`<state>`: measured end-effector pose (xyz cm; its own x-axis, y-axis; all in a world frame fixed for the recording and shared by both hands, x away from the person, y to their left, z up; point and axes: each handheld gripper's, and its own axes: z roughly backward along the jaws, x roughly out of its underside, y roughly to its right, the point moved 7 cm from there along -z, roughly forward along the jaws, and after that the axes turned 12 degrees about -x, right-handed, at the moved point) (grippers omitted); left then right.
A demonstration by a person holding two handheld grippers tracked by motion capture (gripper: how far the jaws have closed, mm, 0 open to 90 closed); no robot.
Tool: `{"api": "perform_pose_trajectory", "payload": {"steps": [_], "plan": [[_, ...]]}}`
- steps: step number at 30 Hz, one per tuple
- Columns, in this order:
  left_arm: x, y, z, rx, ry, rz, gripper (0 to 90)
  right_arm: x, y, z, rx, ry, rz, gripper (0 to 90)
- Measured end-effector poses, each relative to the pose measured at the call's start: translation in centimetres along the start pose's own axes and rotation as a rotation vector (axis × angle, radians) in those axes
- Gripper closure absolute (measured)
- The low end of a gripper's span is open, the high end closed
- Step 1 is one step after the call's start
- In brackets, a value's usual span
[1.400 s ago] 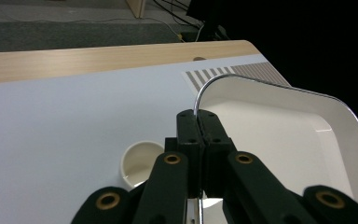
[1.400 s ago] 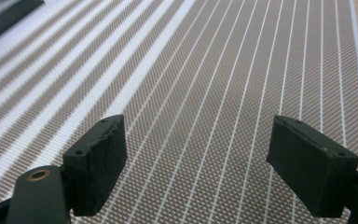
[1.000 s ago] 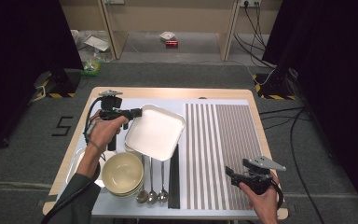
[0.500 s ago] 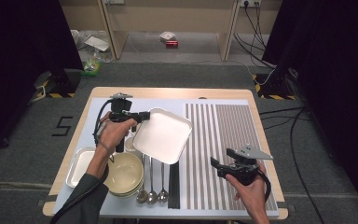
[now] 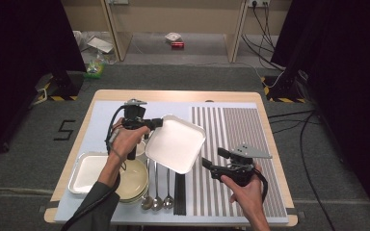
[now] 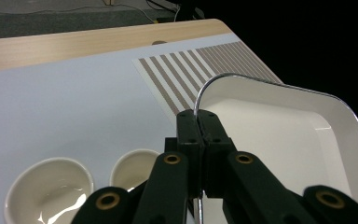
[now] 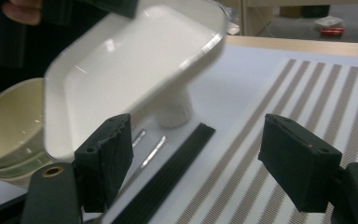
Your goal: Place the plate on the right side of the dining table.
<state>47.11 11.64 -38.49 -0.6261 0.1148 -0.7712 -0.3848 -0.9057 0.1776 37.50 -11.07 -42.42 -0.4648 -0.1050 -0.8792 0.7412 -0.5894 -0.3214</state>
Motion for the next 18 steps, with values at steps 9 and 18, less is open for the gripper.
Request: {"api": "perform_pose_trajectory", "payload": {"steps": [9,18], "plan": [[0.2,1.5,-0.4,0.025,0.010,-0.014,88.4,-0.1,-0.4,-1.2,-0.017,0.013,-0.035,27.5],[0.4,2.0,0.0,0.051,0.023,-0.027,88.0,0.0,0.1,-1.7,-0.045,0.052,-0.132,47.1]]}}
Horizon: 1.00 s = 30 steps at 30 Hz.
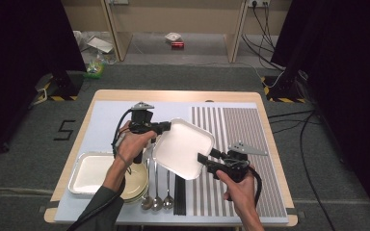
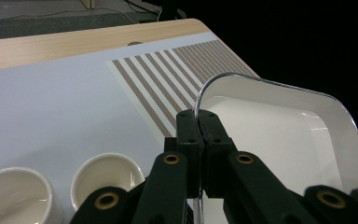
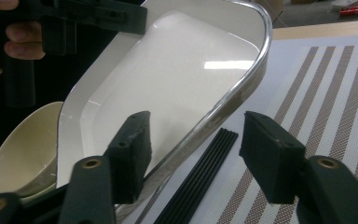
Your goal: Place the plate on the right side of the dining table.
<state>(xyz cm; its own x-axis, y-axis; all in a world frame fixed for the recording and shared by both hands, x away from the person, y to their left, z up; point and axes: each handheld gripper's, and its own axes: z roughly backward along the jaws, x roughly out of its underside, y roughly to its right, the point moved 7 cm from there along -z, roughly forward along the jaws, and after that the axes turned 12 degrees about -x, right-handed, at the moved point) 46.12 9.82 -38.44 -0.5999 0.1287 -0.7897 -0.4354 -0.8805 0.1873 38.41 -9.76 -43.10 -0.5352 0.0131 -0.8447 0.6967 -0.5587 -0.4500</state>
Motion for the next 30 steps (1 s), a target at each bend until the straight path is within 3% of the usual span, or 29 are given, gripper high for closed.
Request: {"api": "perform_pose_trajectory", "payload": {"steps": [9,15,22,25,28,30], "plan": [[0.4,0.3,-0.1,0.015,-0.012,-0.010,88.1,-0.5,0.4,0.2,0.040,0.057,-0.022,65.7],[0.7,0.5,-0.1,0.029,-0.023,-0.014,87.9,-1.1,1.2,0.7,0.042,0.126,-0.022,75.5],[0.9,0.8,-0.4,0.032,-0.028,-0.012,86.5,-1.8,1.8,1.0,0.044,0.161,-0.023,78.7],[1.1,1.1,-0.4,0.060,-0.054,-0.007,78.9,-2.2,2.2,1.2,0.046,0.166,-0.021,79.3],[0.9,1.1,-0.1,0.079,-0.043,0.003,69.2,-2.4,2.4,1.3,0.043,0.162,-0.015,79.4],[1.0,1.1,0.2,0.085,-0.053,-0.012,64.5,-2.5,2.8,1.5,0.058,0.156,-0.015,79.4]]}}
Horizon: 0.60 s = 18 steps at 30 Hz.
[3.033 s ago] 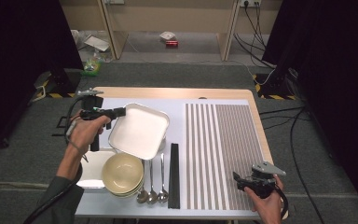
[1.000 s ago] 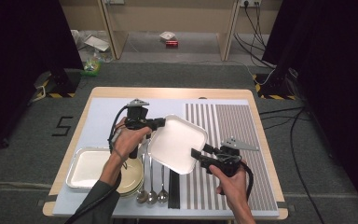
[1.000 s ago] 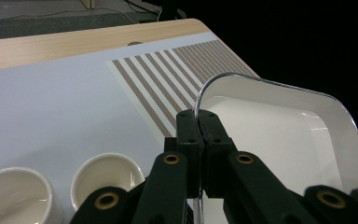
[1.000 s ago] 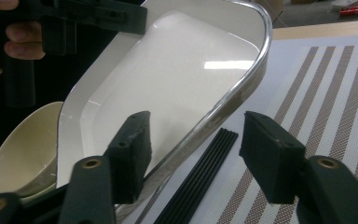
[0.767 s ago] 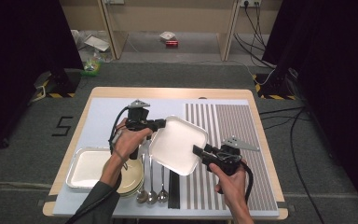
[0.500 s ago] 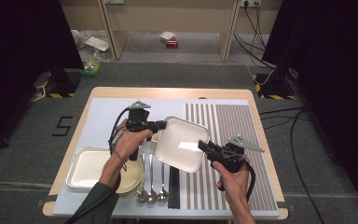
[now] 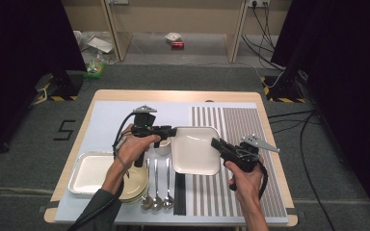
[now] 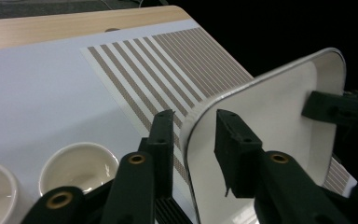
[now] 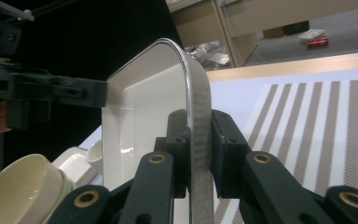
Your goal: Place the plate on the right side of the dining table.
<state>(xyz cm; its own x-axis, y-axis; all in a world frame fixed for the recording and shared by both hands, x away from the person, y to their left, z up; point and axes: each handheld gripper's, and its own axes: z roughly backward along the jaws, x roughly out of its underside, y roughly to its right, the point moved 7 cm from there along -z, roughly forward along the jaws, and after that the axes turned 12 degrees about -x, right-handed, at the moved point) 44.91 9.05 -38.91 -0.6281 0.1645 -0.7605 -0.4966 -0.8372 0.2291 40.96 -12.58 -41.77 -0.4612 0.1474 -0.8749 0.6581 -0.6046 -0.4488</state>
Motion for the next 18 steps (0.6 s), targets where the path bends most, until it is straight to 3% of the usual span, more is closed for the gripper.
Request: {"api": "perform_pose_trajectory", "payload": {"steps": [3,9,18], "plan": [[-0.1,-0.5,0.6,-0.018,0.002,-0.005,54.8,-0.3,0.6,0.3,0.005,0.020,-0.017,79.5],[0.1,-2.1,1.3,-0.065,0.002,-0.014,46.6,-0.4,1.5,0.6,0.030,0.018,-0.020,79.4],[0.4,-4.9,3.4,-0.170,0.011,-0.014,29.1,-0.7,2.9,1.7,0.049,0.033,-0.039,79.4]]}}
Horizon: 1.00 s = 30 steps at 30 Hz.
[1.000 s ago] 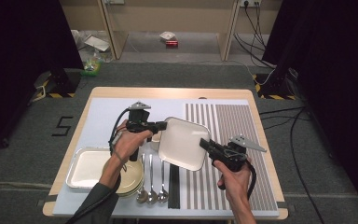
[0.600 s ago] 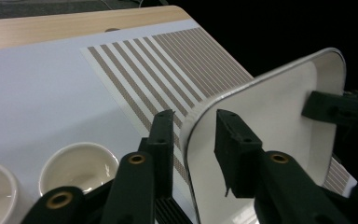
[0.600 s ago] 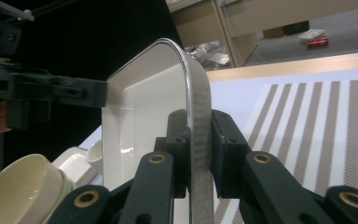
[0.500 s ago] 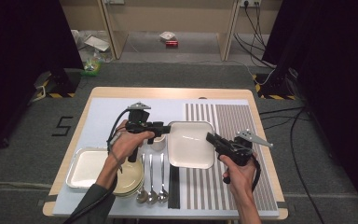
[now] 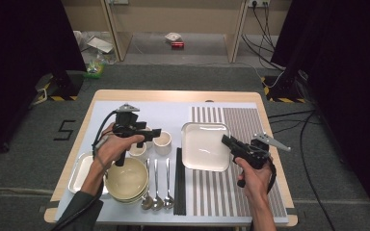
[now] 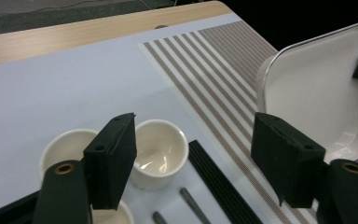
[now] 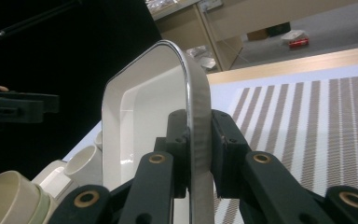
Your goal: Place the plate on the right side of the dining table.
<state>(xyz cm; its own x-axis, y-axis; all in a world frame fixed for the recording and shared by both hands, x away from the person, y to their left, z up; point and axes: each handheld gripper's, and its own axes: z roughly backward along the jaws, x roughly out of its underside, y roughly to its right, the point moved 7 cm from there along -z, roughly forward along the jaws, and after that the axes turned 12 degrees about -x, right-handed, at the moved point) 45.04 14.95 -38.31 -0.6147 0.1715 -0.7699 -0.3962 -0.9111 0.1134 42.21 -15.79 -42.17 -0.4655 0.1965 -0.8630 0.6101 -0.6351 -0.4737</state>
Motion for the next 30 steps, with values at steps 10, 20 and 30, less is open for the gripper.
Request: {"api": "perform_pose_trajectory", "payload": {"steps": [10,20,30], "plan": [[1.4,-5.3,3.3,-0.070,0.003,0.028,18.8,-0.2,2.2,1.5,0.029,0.004,-0.033,79.4],[4.6,-9.5,5.7,-0.141,0.007,0.028,19.5,0.2,4.5,2.1,0.060,-0.024,-0.071,79.4],[8.0,-12.4,7.1,-0.201,0.000,0.052,19.7,0.9,6.5,2.8,0.078,-0.048,-0.102,79.4]]}}
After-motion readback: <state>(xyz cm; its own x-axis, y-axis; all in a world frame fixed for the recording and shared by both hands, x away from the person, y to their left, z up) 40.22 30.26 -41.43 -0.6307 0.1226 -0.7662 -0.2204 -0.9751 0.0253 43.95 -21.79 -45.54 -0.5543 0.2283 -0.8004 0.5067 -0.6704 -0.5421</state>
